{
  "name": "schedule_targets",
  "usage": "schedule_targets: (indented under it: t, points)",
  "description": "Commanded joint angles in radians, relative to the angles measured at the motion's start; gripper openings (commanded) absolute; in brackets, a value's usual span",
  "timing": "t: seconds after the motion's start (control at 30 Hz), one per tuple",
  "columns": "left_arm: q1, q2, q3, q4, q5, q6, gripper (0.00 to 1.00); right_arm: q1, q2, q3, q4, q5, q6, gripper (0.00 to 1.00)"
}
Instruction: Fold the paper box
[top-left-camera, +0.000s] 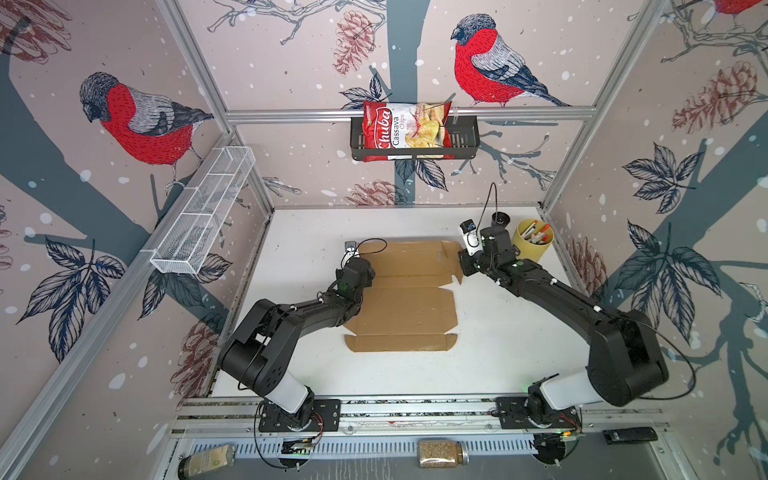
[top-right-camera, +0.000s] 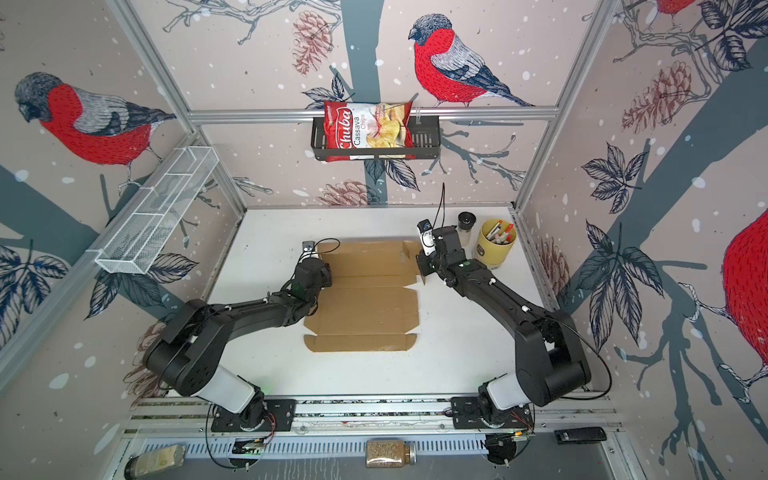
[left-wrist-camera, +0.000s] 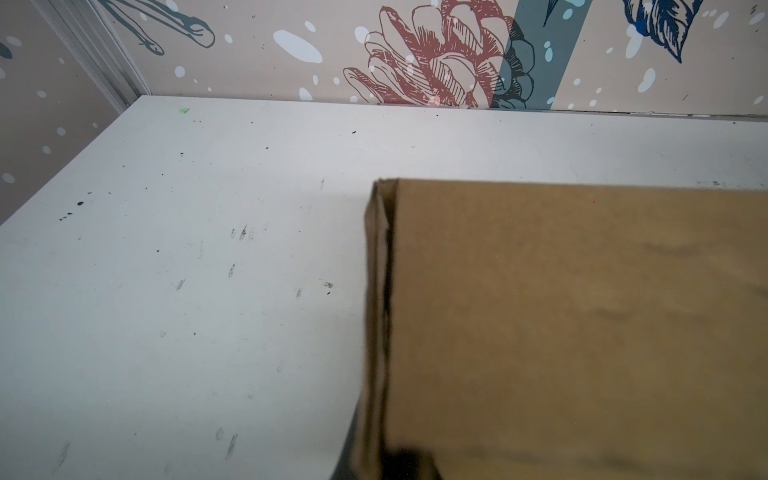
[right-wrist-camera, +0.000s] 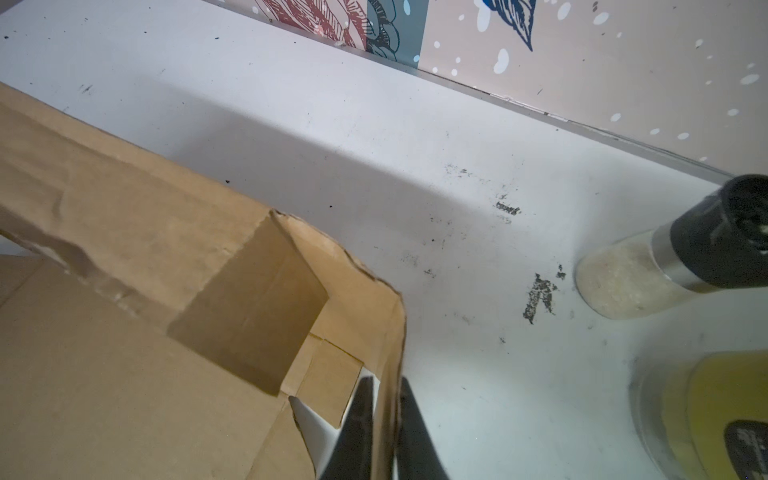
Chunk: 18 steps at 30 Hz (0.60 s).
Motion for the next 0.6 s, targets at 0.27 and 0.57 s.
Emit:
schedule_targets:
  t: [0.27, 0.57]
  points:
    - [-0.001, -0.048, -0.055, -0.099, -0.107, -0.125, 0.0, 0.107, -0.101, -0.024, -0.067, 0.055, 0.025, 0.05]
    - [0.0, -0.118, -0.109, -0.074, -0.183, -0.162, 0.0, 0.129, -0.163, -0.038, -0.121, -0.056, 0.069, 0.05]
